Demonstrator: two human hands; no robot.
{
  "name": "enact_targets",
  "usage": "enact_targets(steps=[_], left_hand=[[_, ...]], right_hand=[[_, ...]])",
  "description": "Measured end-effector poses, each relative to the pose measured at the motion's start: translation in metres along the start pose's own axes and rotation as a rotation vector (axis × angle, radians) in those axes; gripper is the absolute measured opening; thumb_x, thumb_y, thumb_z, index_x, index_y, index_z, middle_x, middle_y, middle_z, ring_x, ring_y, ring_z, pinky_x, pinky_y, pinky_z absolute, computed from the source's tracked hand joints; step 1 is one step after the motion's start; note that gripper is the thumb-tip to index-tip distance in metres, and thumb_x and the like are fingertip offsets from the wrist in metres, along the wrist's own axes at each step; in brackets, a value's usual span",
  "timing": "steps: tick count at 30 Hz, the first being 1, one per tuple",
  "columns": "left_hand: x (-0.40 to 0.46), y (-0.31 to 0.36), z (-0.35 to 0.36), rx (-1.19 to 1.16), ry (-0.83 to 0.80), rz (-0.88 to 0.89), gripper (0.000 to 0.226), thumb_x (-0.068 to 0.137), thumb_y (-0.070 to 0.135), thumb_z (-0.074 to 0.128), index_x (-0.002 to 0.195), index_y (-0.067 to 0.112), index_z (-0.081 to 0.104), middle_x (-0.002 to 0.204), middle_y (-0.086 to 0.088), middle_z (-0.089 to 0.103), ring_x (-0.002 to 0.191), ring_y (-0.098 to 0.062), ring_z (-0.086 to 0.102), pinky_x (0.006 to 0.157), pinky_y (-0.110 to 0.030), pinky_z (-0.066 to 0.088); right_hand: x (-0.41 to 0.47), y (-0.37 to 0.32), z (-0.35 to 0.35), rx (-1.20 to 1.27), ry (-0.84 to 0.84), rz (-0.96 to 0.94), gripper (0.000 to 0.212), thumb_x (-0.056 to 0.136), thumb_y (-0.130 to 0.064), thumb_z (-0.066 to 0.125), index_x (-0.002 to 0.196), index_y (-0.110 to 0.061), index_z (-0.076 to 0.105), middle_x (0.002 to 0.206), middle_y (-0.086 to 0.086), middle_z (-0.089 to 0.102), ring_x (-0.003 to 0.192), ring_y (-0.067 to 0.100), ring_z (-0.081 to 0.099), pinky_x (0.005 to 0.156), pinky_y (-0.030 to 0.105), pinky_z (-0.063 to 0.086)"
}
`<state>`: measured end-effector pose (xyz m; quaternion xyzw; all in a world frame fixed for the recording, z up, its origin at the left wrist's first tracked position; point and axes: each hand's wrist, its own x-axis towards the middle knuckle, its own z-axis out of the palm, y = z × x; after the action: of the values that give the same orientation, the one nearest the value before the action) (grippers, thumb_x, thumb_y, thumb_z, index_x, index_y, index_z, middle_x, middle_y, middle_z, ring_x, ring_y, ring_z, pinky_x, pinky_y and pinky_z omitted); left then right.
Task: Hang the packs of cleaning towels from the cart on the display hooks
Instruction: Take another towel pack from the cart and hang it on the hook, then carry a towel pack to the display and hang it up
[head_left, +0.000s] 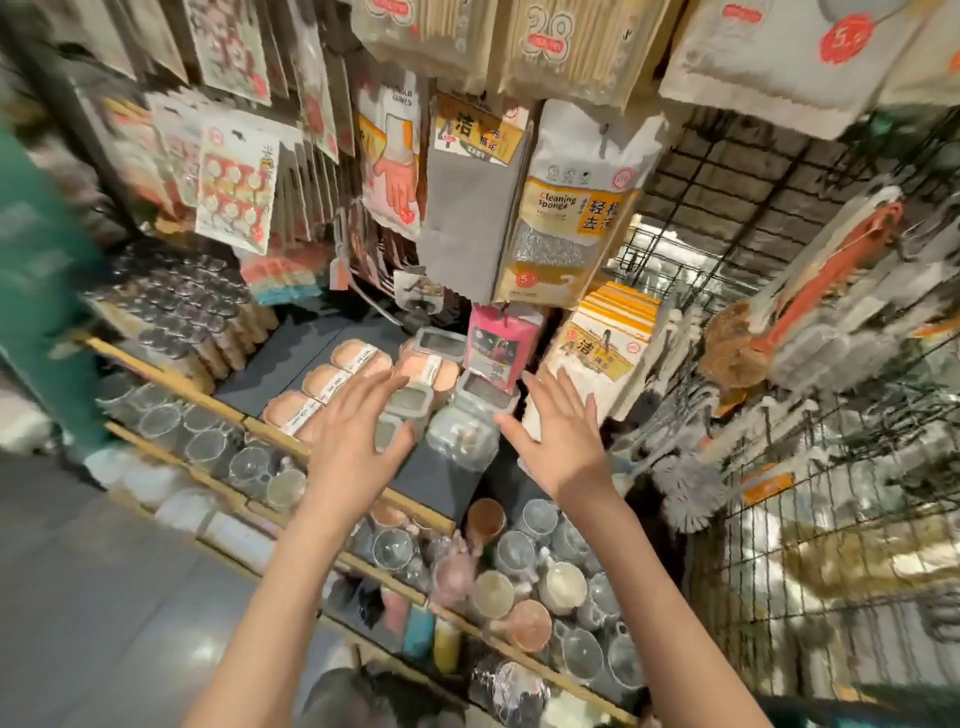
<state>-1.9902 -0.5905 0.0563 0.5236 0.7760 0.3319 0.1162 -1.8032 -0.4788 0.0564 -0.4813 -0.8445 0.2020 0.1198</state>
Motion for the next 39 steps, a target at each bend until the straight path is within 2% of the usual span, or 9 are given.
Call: enact_targets(steps=[5, 8, 12, 15, 20, 25, 28, 33, 39], left_hand=[[-0.057, -0.014, 0.004, 0.036, 0.102, -0.157, 0.048, 0.09, 0.026, 0.061, 0.136, 0.02, 0.05, 0.145, -0.001, 0.045, 0.136, -0.023, 0.035, 0.113, -0.043, 0.026], [-0.094, -0.023, 0.0, 0.051, 0.141, -0.241, 0.048, 0.09, 0.024, 0.06, 0.136, 0.017, 0.05, 0.144, -0.003, 0.045, 0.136, -0.024, 0.036, 0.112, -0.044, 0.026], [-0.137, -0.04, -0.017, 0.081, 0.218, -0.373, 0.049, 0.091, 0.024, 0.058, 0.139, 0.019, 0.047, 0.144, 0.0, 0.045, 0.137, -0.021, 0.035, 0.114, -0.042, 0.024], [-0.173, -0.057, -0.033, 0.108, 0.307, -0.459, 0.049, 0.09, 0.021, 0.06, 0.137, 0.02, 0.048, 0.144, 0.0, 0.045, 0.137, -0.022, 0.035, 0.114, -0.038, 0.023], [-0.235, -0.087, -0.071, 0.135, 0.519, -0.659, 0.049, 0.09, 0.022, 0.061, 0.137, 0.022, 0.049, 0.151, 0.002, 0.037, 0.144, -0.024, 0.023, 0.117, -0.04, 0.018], [-0.303, -0.12, -0.108, 0.226, 0.693, -0.847, 0.05, 0.089, 0.021, 0.063, 0.137, 0.018, 0.05, 0.152, -0.002, 0.036, 0.144, -0.027, 0.024, 0.115, -0.039, 0.017], [-0.343, -0.144, -0.133, 0.252, 0.761, -0.977, 0.053, 0.088, 0.022, 0.064, 0.139, 0.019, 0.048, 0.152, -0.002, 0.035, 0.144, -0.028, 0.024, 0.116, -0.046, 0.017], [-0.403, -0.191, -0.182, 0.283, 0.867, -1.14, 0.06, 0.087, 0.026, 0.064, 0.142, 0.021, 0.042, 0.154, -0.003, 0.032, 0.143, -0.03, 0.024, 0.115, -0.05, 0.016], [-0.467, -0.237, -0.233, 0.337, 0.994, -1.247, 0.067, 0.086, 0.027, 0.065, 0.146, 0.016, 0.037, 0.154, -0.009, 0.032, 0.142, -0.032, 0.024, 0.115, -0.05, 0.018]], right_hand=[[-0.03, -0.013, 0.025, -0.067, -0.143, -0.192, 0.07, 0.093, -0.06, 0.032, 0.151, -0.024, 0.014, 0.16, -0.006, 0.001, 0.145, 0.008, -0.009, 0.115, 0.037, -0.011], [-0.046, -0.026, 0.042, -0.116, -0.236, -0.304, 0.071, 0.093, -0.061, 0.031, 0.151, -0.024, 0.014, 0.16, -0.005, 0.001, 0.145, 0.008, -0.01, 0.116, 0.038, -0.011], [-0.061, -0.063, 0.072, -0.184, -0.267, -0.463, 0.072, 0.093, -0.061, 0.03, 0.151, -0.022, 0.013, 0.16, -0.003, 0.003, 0.146, 0.01, -0.01, 0.117, 0.045, -0.01], [-0.073, -0.103, 0.097, -0.21, -0.323, -0.588, 0.075, 0.092, -0.063, 0.028, 0.151, -0.021, 0.009, 0.16, -0.001, -0.001, 0.145, 0.013, -0.013, 0.114, 0.046, -0.014], [-0.098, -0.178, 0.136, -0.181, -0.377, -0.845, 0.077, 0.09, -0.064, 0.029, 0.151, -0.02, 0.01, 0.16, -0.001, 0.004, 0.146, 0.014, -0.01, 0.113, 0.047, -0.015], [-0.134, -0.257, 0.184, -0.177, -0.446, -1.078, 0.08, 0.09, -0.065, 0.031, 0.152, -0.019, 0.009, 0.16, -0.001, 0.004, 0.146, 0.015, -0.01, 0.113, 0.048, -0.015], [-0.163, -0.303, 0.212, -0.173, -0.485, -1.2, 0.08, 0.09, -0.065, 0.035, 0.151, -0.02, 0.012, 0.16, -0.002, 0.006, 0.146, 0.014, -0.008, 0.112, 0.048, -0.015], [-0.212, -0.387, 0.256, -0.189, -0.536, -1.368, 0.08, 0.09, -0.063, 0.035, 0.151, -0.019, 0.009, 0.16, -0.001, 0.003, 0.146, 0.017, -0.008, 0.115, 0.055, -0.005], [-0.274, -0.468, 0.297, -0.131, -0.59, -1.491, 0.081, 0.09, -0.063, 0.034, 0.152, -0.018, 0.008, 0.16, -0.001, 0.0, 0.146, 0.016, -0.01, 0.115, 0.054, -0.008]])
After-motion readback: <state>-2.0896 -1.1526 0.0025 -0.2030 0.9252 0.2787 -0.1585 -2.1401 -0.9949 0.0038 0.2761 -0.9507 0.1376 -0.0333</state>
